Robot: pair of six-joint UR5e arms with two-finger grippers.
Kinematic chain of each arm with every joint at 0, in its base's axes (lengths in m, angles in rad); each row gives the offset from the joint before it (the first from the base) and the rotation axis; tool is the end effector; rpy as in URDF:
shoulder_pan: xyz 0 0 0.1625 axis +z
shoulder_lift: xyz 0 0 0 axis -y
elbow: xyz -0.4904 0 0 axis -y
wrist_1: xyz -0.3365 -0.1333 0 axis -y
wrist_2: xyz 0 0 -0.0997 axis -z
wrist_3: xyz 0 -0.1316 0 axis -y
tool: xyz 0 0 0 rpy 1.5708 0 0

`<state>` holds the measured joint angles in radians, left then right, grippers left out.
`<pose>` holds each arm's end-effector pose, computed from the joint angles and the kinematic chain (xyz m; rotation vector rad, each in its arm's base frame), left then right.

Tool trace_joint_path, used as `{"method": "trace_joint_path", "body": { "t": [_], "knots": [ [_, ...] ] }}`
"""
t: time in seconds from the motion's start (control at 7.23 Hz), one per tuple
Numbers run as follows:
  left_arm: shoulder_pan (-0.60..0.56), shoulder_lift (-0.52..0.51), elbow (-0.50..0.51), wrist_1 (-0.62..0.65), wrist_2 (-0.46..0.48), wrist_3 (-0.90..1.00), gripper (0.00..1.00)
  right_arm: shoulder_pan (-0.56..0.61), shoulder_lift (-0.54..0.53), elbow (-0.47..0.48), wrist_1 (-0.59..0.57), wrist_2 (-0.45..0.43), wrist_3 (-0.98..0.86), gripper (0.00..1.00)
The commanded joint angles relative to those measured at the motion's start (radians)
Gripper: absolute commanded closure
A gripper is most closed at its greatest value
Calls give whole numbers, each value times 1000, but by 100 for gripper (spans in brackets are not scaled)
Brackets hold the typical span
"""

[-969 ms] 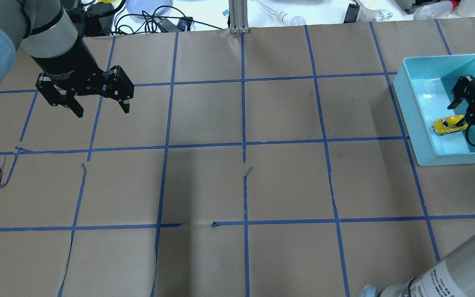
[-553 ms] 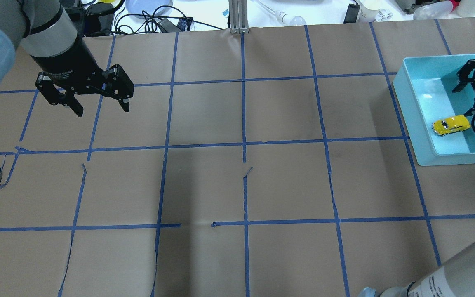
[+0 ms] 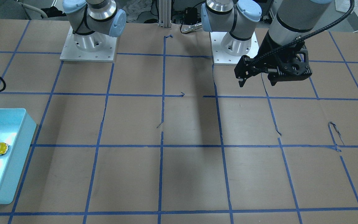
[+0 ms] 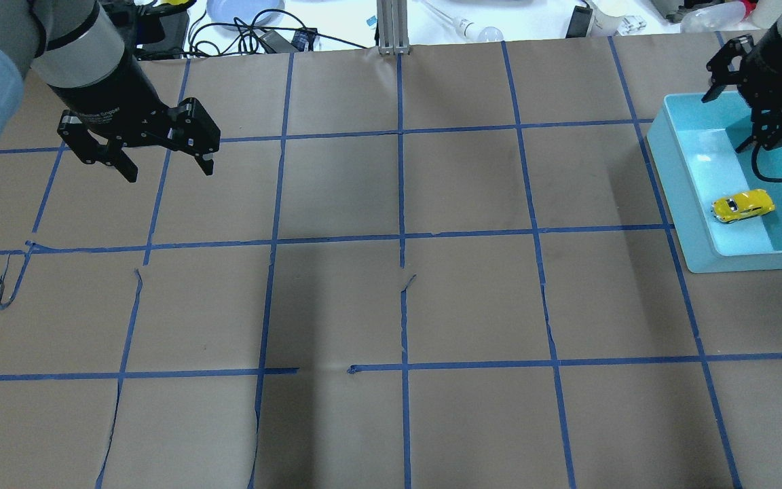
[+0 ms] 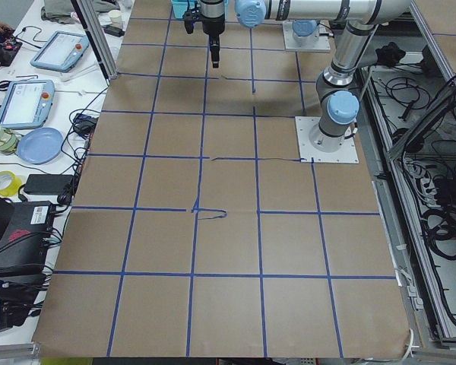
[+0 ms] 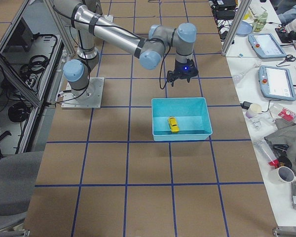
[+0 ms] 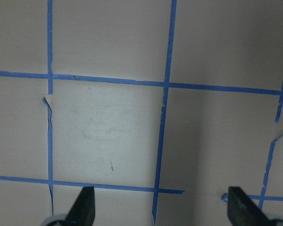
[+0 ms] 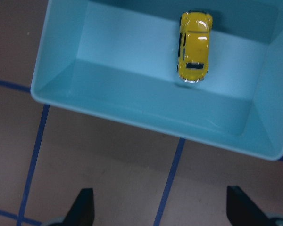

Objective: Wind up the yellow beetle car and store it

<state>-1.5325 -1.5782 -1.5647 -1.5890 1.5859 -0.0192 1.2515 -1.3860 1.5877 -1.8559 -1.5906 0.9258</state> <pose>-0.1145 -0.4420 0.5189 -0.0896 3.1252 0.0307 -0.0423 -0.5443 0.4543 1.8278 2.5442 -0.1340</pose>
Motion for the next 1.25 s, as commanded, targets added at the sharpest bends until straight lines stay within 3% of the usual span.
{"method": "trace_joint_path", "body": {
  "t": [0.0, 0.28, 0.55, 1.11],
  "knots": [
    [0, 0, -1, 17, -9, 50, 0, 216, -74, -3, 93, 6, -7, 0],
    [0, -2, -3, 17, -12, 48, 0, 357, -74, -5, 92, 21, -62, 0],
    [0, 1, -3, 17, -10, 50, 0, 361, -77, -5, 83, 20, -424, 0],
    [0, 3, -5, 15, -3, 51, 0, 355, -180, 0, 92, 66, -826, 0]
  ]
}}
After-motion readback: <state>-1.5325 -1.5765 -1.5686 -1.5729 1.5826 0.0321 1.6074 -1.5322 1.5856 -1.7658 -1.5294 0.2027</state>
